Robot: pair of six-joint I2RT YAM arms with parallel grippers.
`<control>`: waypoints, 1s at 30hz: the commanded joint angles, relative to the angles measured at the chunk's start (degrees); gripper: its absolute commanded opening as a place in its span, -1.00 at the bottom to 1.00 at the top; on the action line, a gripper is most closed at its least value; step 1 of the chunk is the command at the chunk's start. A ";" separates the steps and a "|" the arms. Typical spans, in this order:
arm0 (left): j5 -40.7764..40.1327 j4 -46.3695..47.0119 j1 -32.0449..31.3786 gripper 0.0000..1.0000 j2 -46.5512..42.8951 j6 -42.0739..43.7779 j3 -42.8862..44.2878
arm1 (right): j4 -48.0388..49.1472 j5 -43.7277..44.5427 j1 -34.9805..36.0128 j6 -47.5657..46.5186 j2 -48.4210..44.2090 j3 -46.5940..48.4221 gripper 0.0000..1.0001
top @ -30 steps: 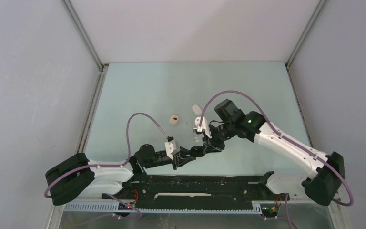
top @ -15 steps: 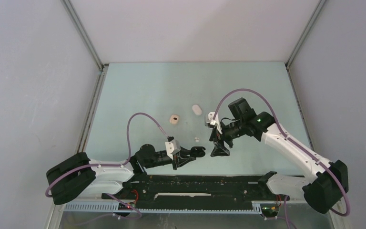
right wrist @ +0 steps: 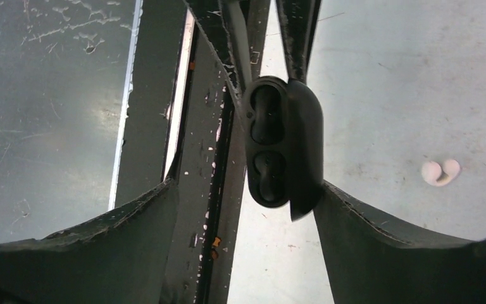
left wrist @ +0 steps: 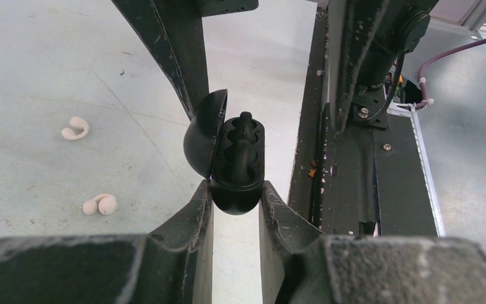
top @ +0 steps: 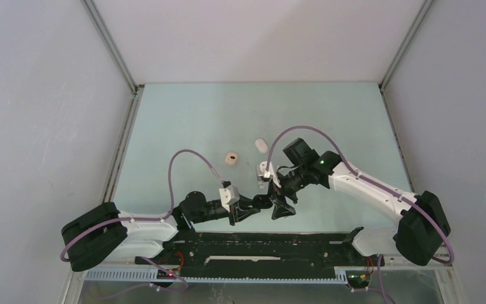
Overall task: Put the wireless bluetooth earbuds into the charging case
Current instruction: Close the charging case, then place the charging case at the center of the board.
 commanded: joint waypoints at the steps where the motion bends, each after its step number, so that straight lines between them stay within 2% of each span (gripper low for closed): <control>1: -0.83 1.54 0.58 -0.99 1.01 -0.93 1.40 | -1.02 -0.37 2.67 -2.69 0.94 2.79 0.61; 6: -2.30 0.50 1.53 -1.00 1.98 -2.41 2.12 | -7.86 2.42 1.82 -3.37 -6.33 4.40 0.63; 9: -3.17 0.55 2.30 -1.00 2.10 -3.27 2.03 | -12.13 5.07 -5.08 -6.01 -15.56 4.22 0.65; 10: -3.13 0.74 2.44 -0.99 2.26 -3.37 2.05 | -10.72 7.38 -8.05 -5.29 -18.37 3.22 0.66; 13: -3.32 0.44 2.48 -0.99 3.12 -3.68 2.89 | 3.26 11.17 -18.42 2.44 -24.11 -4.86 0.70; 15: -5.60 -0.45 2.71 -0.99 3.71 -4.59 3.94 | 11.20 7.17 -22.74 8.05 -21.49 -8.70 0.71; 16: -7.54 -1.45 2.86 -0.99 3.67 -6.01 4.55 | 13.04 4.51 -23.45 9.46 -19.38 -8.30 0.70; 18: -12.74 -6.41 3.29 -0.99 1.55 -7.96 6.17 | 9.07 6.55 -21.81 8.53 -15.79 -4.94 0.68; 19: -14.64 -10.67 3.29 -0.99 0.25 -8.71 7.31 | 8.56 7.71 -21.30 8.49 -14.96 -4.55 0.68; 21: -24.00 -18.96 3.45 -0.99 -1.71 -10.60 9.88 | 8.85 8.89 -20.90 7.96 -14.54 -5.64 0.68; 24: -31.59 -28.90 6.78 -0.99 -2.33 -17.04 13.08 | 8.93 11.04 -20.39 7.25 -14.58 -7.20 0.69; 26: -30.79 -30.57 11.73 -0.98 -1.49 -24.49 13.13 | 8.65 11.32 -20.21 6.59 -14.50 -7.63 0.68; 30: -21.64 -23.15 21.31 -0.85 3.60 -36.79 9.93 | 8.14 13.07 -18.90 4.80 -14.04 -8.05 0.67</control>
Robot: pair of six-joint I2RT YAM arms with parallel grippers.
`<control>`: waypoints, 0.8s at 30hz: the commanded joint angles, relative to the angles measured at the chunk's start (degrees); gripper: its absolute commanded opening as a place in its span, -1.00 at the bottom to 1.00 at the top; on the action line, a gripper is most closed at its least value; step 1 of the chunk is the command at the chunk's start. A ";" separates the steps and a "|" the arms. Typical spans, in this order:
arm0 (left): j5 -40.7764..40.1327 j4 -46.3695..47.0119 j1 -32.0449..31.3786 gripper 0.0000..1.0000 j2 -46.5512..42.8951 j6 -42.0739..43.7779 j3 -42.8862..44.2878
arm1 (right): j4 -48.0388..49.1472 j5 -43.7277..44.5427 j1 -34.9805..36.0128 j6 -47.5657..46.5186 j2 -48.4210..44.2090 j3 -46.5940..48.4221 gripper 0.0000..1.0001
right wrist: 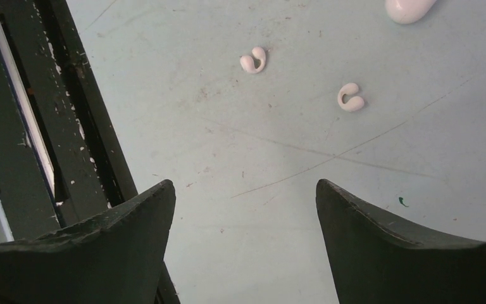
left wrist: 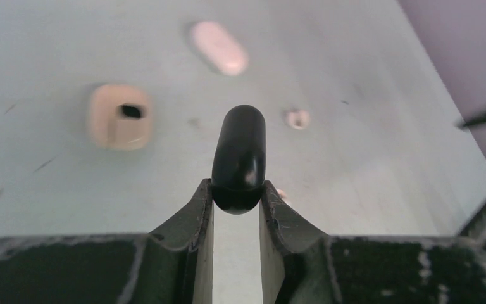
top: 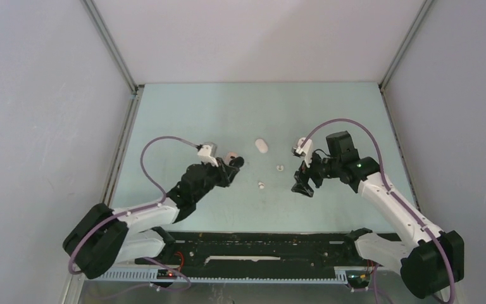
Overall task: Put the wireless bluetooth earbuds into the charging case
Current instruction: Place the charging case at the center of the board.
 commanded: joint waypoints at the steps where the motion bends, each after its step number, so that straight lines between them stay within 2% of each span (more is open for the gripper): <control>1: 4.62 1.73 8.16 -0.83 5.38 -16.73 -1.72 | 1.47 2.79 1.63 -1.93 -0.60 -0.29 0.66; 6: 9.80 4.82 11.41 -0.78 11.83 -22.85 -2.00 | 1.17 5.04 3.35 -2.98 0.26 -0.38 0.66; 14: 18.84 9.06 15.36 -0.79 20.90 -27.66 -2.27 | 1.32 8.59 5.86 -4.02 2.45 -0.44 0.66; 16: 20.53 10.51 15.85 -0.73 23.07 -28.58 -2.33 | 1.66 9.11 6.19 -3.80 2.89 -0.44 0.65; 21: 19.01 8.94 16.05 -0.38 24.95 -28.75 -2.49 | 2.12 9.87 6.43 -3.34 3.39 -0.47 0.65; 24: 18.66 6.29 16.08 -0.30 23.98 -27.88 -2.28 | 2.17 10.12 6.33 -3.10 3.41 -0.47 0.65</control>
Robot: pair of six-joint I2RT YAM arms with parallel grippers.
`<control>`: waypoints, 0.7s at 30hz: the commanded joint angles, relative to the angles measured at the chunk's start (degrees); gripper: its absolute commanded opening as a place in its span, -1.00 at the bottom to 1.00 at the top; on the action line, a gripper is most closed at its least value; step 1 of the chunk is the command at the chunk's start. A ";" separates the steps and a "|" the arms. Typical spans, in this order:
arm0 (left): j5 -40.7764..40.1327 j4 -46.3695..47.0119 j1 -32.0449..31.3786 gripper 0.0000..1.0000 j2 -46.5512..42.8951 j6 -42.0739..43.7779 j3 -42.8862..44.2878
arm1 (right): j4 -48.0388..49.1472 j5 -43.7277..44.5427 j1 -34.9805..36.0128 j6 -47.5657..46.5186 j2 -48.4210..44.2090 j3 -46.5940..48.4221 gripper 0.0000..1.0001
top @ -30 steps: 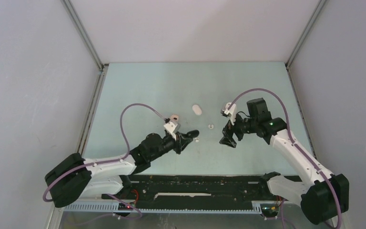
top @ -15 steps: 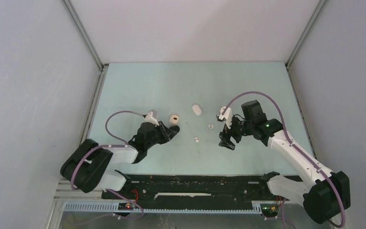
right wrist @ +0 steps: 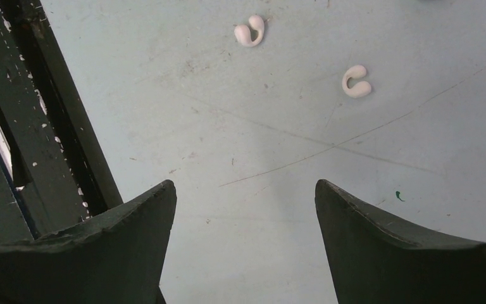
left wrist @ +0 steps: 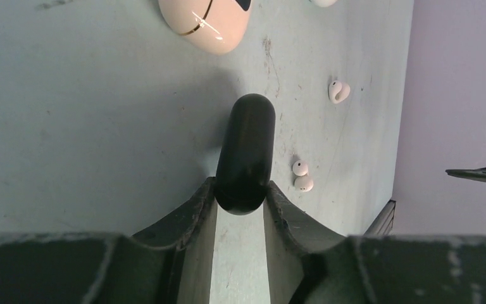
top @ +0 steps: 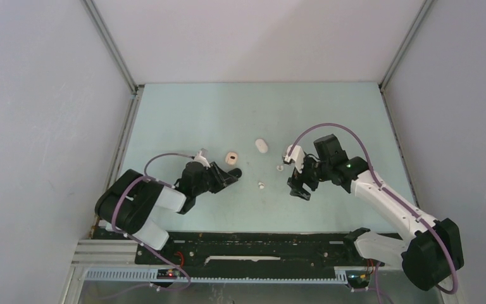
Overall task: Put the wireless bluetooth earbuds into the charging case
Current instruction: Place the charging case at the center of the board.
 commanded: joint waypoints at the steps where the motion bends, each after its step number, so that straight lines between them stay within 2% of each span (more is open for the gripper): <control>1: -0.60 -6.45 0.29 -0.28 -1.26 1.25 0.51 | 2.24 1.05 0.06 -0.13 0.18 0.10 0.65; 11: -14.59 -32.78 0.05 -0.07 -22.01 15.35 3.89 | 2.71 1.48 -0.94 0.82 0.57 0.10 0.66; 14: -18.27 -37.18 -0.62 -0.04 -27.57 16.97 4.37 | 3.66 1.17 -1.42 2.00 1.00 0.18 0.66; 17: -21.98 -39.54 -3.74 -0.03 -34.84 17.11 4.33 | 7.46 3.40 -1.90 4.94 0.79 0.23 0.66; 21: -28.86 -48.56 -8.04 -0.02 -45.23 20.65 8.35 | 13.26 5.02 -2.07 8.30 3.04 2.82 0.65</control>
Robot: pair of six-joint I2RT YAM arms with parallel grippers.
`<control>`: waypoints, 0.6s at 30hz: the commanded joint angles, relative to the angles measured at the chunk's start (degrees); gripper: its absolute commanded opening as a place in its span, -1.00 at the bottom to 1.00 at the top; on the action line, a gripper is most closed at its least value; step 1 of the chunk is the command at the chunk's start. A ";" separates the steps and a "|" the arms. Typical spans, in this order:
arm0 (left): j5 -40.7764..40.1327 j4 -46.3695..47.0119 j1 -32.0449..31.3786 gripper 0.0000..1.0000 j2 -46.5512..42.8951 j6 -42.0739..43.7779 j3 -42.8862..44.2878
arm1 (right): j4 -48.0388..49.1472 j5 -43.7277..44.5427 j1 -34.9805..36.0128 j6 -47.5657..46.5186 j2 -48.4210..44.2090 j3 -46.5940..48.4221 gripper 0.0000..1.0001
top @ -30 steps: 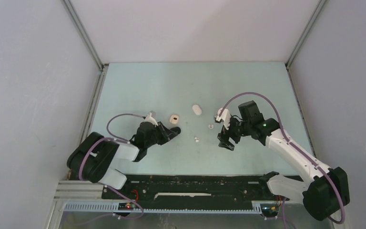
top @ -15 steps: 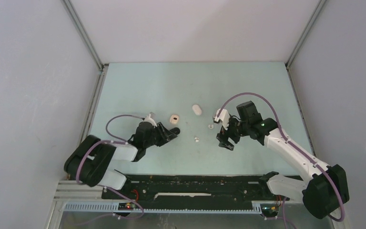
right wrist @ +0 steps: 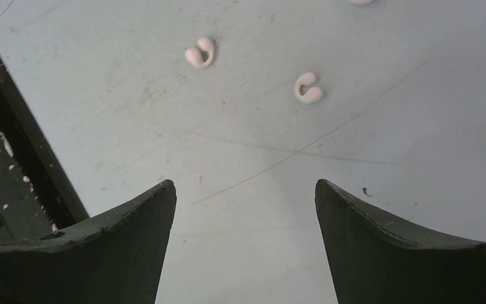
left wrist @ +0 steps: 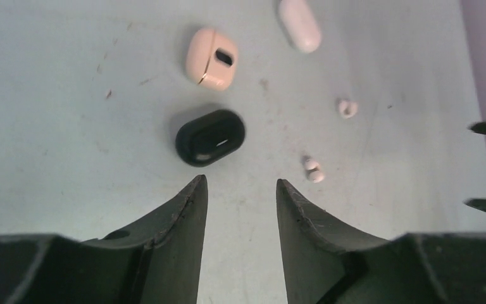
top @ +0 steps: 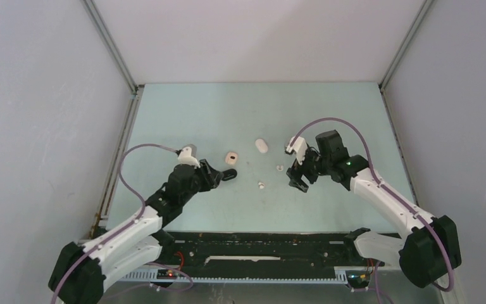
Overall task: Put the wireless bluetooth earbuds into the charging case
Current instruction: Place the charging case at the center of the board, then pick up the charging case at the center of the board.
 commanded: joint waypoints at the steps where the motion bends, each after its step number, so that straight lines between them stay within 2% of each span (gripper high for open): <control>1: -9.67 -10.17 -3.20 -0.02 -9.58 4.60 5.39 | 9.78 2.26 -0.48 5.49 4.25 4.11 0.64; 3: -10.13 -10.63 -3.19 -0.01 -11.58 3.02 5.46 | 11.42 2.50 -0.84 9.42 9.30 8.46 0.55; 5: -8.26 -14.14 -3.23 0.00 -11.53 3.06 9.17 | 10.43 1.84 -1.27 13.06 16.25 14.68 0.42; 8: -6.88 -25.04 -3.57 0.06 -7.88 9.92 20.06 | 7.18 1.26 -0.86 15.64 25.87 23.84 0.26; 12: -13.49 -36.74 -3.67 0.22 -2.54 20.64 30.02 | 6.86 3.97 0.66 15.69 34.18 30.69 0.23; 14: -15.67 -36.64 -3.58 0.26 -3.11 24.87 30.44 | 6.46 4.24 1.08 15.58 37.24 33.47 0.25; 16: -16.79 -32.21 -3.34 0.28 -6.19 30.65 27.75 | 4.80 3.56 1.35 15.62 40.26 36.48 0.29; 18: -16.01 -28.26 -1.27 0.36 -10.31 31.86 24.89 | 3.10 3.14 1.63 15.79 43.64 39.18 0.33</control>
